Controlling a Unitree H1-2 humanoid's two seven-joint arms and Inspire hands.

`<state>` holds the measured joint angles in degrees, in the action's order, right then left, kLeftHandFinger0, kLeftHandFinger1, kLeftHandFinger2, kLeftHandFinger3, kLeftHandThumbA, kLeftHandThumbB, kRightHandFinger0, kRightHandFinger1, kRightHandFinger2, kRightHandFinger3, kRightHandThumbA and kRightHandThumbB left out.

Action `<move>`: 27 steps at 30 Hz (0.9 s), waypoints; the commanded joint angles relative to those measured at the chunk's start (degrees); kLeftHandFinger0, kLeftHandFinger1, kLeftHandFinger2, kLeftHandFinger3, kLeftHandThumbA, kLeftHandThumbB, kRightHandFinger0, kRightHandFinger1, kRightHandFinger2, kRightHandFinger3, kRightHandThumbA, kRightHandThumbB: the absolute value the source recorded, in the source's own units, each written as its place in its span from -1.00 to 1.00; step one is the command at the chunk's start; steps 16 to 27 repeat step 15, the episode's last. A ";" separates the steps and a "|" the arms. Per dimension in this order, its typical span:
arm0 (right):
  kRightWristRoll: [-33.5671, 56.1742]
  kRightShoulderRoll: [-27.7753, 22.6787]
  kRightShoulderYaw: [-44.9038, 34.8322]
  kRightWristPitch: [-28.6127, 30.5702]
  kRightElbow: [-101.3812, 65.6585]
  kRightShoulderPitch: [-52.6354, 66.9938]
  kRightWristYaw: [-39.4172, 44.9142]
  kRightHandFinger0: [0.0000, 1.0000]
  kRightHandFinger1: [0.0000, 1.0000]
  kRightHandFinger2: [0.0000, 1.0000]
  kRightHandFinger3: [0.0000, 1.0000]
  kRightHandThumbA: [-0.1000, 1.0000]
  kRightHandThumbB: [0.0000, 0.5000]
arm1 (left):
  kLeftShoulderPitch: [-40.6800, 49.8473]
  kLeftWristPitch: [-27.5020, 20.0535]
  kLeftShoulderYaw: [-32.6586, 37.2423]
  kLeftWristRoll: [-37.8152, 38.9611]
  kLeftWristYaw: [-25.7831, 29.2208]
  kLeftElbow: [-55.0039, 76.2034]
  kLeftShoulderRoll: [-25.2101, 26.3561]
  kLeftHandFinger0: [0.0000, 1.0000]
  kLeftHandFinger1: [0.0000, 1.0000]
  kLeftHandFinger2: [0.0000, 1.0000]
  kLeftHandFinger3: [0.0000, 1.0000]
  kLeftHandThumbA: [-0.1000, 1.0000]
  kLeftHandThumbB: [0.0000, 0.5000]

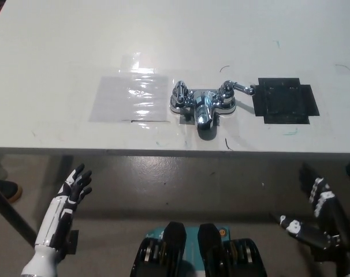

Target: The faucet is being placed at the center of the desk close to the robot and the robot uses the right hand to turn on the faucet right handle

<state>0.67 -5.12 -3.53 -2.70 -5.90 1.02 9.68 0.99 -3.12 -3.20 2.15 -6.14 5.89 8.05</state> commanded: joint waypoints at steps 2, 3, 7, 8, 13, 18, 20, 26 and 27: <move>2.88 0.10 1.18 4.03 1.73 -1.14 1.29 1.00 1.00 1.00 1.00 0.80 -0.44 | -2.24 -0.04 -0.04 1.15 -0.81 1.57 1.14 1.00 1.00 1.00 1.00 0.94 -0.20; 2.67 0.13 1.46 4.18 1.81 -0.96 1.25 1.00 1.00 1.00 1.00 0.82 -0.37 | -2.36 0.10 0.05 0.75 -0.64 1.72 1.14 1.00 1.00 1.00 1.00 0.95 -0.22; 3.31 -0.46 2.30 4.26 2.60 -1.20 2.09 1.00 1.00 1.00 1.00 0.87 -0.61 | -2.64 -0.24 0.14 0.20 -0.45 1.82 1.23 1.00 1.00 1.00 1.00 0.98 -0.26; 3.44 -0.72 2.48 3.93 2.62 -1.33 2.34 1.00 1.00 1.00 1.00 0.91 -0.66 | -2.61 -0.13 0.13 0.25 -0.46 1.95 1.23 1.00 1.00 1.00 1.00 0.98 -0.27; 2.79 -1.64 3.28 3.04 3.03 -1.92 2.70 1.00 1.00 1.00 1.00 1.00 -0.67 | -2.55 -0.47 0.09 0.64 -0.58 1.93 1.20 1.00 1.00 1.00 1.00 0.99 -0.43; 2.75 -1.86 3.54 3.55 3.44 -2.13 2.75 1.00 1.00 1.00 1.00 1.00 -0.66 | -2.59 -0.38 0.04 0.44 -0.37 1.96 1.12 1.00 1.00 1.00 1.00 1.00 -0.38; 2.75 -1.86 3.54 3.55 3.44 -2.13 2.75 1.00 1.00 1.00 1.00 1.00 -0.66 | -2.59 -0.38 0.04 0.44 -0.37 1.96 1.12 1.00 1.00 1.00 1.00 1.00 -0.38; 2.75 -1.86 3.54 3.55 3.44 -2.13 2.75 1.00 1.00 1.00 1.00 1.00 -0.66 | -2.59 -0.38 0.04 0.44 -0.37 1.96 1.12 1.00 1.00 1.00 1.00 1.00 -0.38; 2.75 -1.86 3.54 3.55 3.44 -2.13 2.75 1.00 1.00 1.00 1.00 1.00 -0.66 | -2.59 -0.38 0.04 0.44 -0.37 1.96 1.12 1.00 1.00 1.00 1.00 1.00 -0.38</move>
